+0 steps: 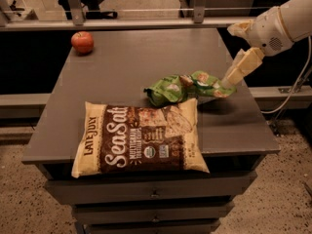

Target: Move green rice chip bag near brown chip bag

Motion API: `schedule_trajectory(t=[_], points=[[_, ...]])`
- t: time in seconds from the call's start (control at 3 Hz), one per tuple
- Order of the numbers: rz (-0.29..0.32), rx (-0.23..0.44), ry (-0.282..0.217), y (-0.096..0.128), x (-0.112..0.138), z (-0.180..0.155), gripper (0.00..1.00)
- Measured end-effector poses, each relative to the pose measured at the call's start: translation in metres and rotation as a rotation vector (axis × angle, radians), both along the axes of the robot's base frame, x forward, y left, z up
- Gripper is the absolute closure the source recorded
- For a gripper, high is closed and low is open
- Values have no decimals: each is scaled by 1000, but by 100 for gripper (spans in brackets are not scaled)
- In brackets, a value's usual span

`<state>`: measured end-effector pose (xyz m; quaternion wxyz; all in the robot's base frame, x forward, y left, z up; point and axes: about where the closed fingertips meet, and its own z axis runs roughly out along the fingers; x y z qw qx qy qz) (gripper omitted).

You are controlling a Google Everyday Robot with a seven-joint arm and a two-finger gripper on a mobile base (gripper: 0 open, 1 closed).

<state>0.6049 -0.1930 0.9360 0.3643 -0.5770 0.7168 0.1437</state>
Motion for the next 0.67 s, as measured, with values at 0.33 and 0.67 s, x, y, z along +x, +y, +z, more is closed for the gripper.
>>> schedule_trajectory(t=[0.33, 0.67], points=[[-116, 27, -85, -50, -5, 39, 0], [-139, 31, -102, -61, -5, 45, 0]])
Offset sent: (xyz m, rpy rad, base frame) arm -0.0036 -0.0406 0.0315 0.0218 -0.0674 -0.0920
